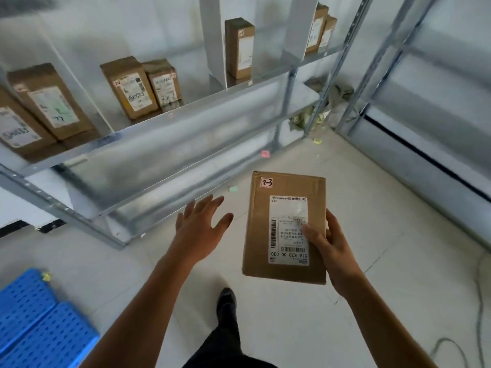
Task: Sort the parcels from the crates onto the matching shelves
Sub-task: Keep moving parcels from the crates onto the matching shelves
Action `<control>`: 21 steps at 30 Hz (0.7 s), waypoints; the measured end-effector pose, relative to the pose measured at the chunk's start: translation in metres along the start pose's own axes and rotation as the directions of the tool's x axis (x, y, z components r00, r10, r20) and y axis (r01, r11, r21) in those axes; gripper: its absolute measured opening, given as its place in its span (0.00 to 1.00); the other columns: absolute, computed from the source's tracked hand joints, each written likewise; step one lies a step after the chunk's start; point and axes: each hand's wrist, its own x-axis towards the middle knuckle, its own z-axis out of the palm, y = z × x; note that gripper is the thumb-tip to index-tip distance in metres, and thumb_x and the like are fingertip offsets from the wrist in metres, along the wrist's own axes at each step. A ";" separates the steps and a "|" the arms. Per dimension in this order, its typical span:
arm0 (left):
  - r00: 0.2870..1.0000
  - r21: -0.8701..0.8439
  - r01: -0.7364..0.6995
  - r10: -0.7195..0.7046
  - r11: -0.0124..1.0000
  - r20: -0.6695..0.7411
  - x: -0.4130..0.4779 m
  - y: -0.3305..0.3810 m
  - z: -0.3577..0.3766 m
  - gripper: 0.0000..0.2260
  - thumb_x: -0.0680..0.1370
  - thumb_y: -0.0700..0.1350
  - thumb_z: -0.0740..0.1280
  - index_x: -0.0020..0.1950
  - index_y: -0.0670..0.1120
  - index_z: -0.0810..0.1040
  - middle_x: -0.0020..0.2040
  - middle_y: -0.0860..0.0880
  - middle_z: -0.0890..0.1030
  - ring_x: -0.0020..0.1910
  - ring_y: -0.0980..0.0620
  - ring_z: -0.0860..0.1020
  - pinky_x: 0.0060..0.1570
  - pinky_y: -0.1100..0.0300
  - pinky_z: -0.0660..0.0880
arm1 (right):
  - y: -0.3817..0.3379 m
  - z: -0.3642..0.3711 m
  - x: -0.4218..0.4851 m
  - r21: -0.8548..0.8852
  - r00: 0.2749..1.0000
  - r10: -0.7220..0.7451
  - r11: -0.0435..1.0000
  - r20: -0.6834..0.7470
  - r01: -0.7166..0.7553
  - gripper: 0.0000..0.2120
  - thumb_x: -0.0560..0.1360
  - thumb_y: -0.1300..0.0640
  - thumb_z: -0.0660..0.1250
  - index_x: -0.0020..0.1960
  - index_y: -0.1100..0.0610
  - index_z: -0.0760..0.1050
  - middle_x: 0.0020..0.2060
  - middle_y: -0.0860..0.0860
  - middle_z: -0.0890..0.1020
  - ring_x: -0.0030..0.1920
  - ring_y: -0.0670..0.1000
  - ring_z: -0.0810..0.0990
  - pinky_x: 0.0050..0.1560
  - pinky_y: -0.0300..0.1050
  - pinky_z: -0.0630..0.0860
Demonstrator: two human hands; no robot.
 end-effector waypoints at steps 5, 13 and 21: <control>0.996 0.010 -0.091 0.091 0.996 -0.010 0.086 0.015 -0.020 0.36 0.75 0.73 0.44 0.81 0.61 0.59 0.83 0.54 0.57 0.83 0.44 0.48 0.79 0.40 0.48 | -0.039 0.000 0.060 -0.017 0.999 -0.008 1.000 -0.052 0.007 0.39 0.69 0.45 0.77 0.77 0.38 0.64 0.58 0.55 0.85 0.55 0.61 0.87 0.47 0.60 0.86; 0.995 -0.016 -0.087 0.088 0.996 0.051 0.186 0.046 -0.019 0.34 0.77 0.71 0.46 0.80 0.61 0.61 0.83 0.55 0.58 0.83 0.45 0.51 0.80 0.39 0.51 | -0.072 0.000 0.150 -0.001 0.997 0.003 1.000 -0.072 -0.003 0.39 0.70 0.45 0.77 0.76 0.36 0.64 0.55 0.51 0.86 0.55 0.60 0.87 0.46 0.59 0.86; 0.993 0.085 -0.069 0.060 0.994 0.103 0.288 0.103 -0.007 0.33 0.77 0.70 0.48 0.80 0.59 0.61 0.83 0.54 0.58 0.83 0.45 0.54 0.80 0.39 0.53 | -0.094 -0.056 0.257 0.022 0.997 0.046 0.999 -0.058 -0.045 0.39 0.70 0.43 0.80 0.76 0.35 0.64 0.57 0.52 0.86 0.55 0.60 0.87 0.45 0.57 0.86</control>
